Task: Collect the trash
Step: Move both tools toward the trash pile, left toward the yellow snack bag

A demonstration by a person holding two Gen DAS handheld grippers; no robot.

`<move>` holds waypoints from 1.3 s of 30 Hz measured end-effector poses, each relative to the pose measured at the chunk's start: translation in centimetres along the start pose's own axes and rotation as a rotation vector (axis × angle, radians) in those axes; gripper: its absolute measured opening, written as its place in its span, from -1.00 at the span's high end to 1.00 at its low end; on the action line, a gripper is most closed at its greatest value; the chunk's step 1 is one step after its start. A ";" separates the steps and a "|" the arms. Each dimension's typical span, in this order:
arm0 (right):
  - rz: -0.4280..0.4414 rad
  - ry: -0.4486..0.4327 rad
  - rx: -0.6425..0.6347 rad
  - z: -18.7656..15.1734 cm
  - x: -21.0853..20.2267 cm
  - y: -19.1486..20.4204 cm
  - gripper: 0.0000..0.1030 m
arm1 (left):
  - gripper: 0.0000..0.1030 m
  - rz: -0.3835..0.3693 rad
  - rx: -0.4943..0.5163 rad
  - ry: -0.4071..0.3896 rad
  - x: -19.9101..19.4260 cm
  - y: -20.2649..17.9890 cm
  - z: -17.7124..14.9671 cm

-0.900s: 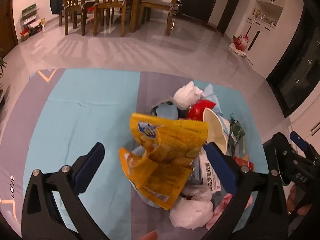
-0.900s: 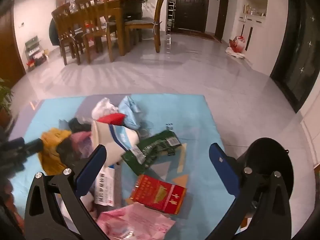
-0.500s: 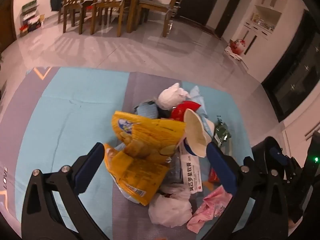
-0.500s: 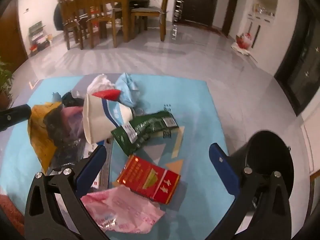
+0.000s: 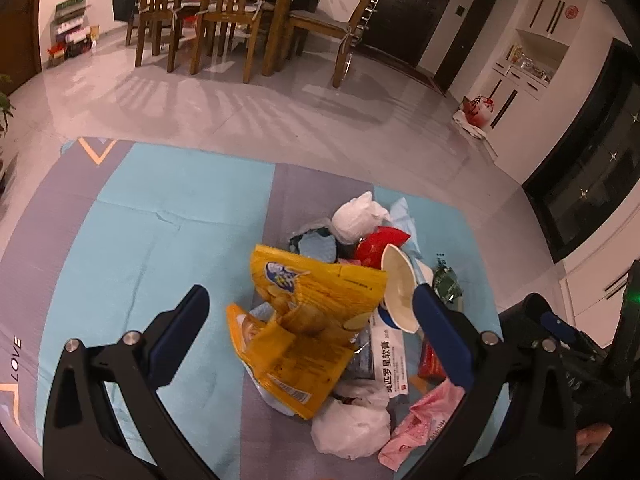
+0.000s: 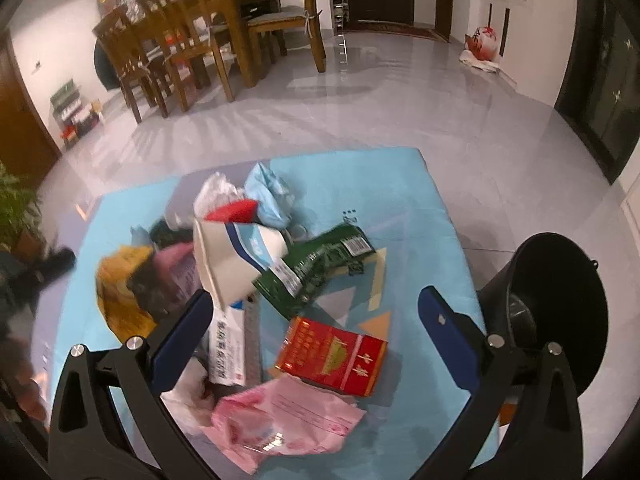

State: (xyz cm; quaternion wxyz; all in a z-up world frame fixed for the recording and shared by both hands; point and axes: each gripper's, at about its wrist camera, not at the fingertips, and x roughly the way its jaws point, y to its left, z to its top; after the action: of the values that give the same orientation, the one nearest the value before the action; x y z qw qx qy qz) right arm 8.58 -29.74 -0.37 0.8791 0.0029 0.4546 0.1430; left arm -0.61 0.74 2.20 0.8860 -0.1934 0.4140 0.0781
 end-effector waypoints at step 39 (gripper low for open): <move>-0.048 0.004 0.034 -0.7 1.8 -2.7 -0.95 | -0.95 0.083 0.019 0.075 1.7 1.7 -6.1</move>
State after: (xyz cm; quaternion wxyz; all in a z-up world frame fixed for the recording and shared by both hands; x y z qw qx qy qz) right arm 9.69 -31.93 -2.61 0.8813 0.0067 0.4586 0.1139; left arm -4.36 -0.21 -3.15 0.8677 -0.1703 0.4554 0.1035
